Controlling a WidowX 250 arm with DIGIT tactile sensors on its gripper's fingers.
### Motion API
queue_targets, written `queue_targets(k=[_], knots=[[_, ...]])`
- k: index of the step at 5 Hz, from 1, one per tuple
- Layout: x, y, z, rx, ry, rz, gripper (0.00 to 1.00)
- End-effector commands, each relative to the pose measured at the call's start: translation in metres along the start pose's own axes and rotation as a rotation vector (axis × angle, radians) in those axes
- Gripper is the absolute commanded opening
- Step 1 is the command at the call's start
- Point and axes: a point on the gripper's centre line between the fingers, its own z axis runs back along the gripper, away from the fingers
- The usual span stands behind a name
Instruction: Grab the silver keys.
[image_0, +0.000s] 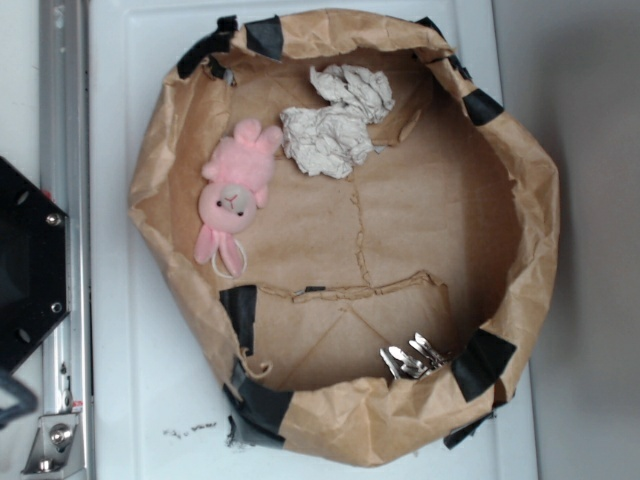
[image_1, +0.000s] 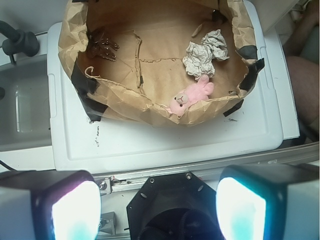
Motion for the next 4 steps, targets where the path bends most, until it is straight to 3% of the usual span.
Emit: queue_targets(k=[1,2,3,4], knots=[[0.0,0.0,0.0,0.0,0.0,0.0,1.0],[0.046,-0.012,0.0,-0.042,-0.066,-0.028,1.0],[0.086,-0.011,-0.012,-0.04,-0.098,-0.019,1.0],[0.099,0.003,-0.034,-0.042,-0.101,0.018,1.0]])
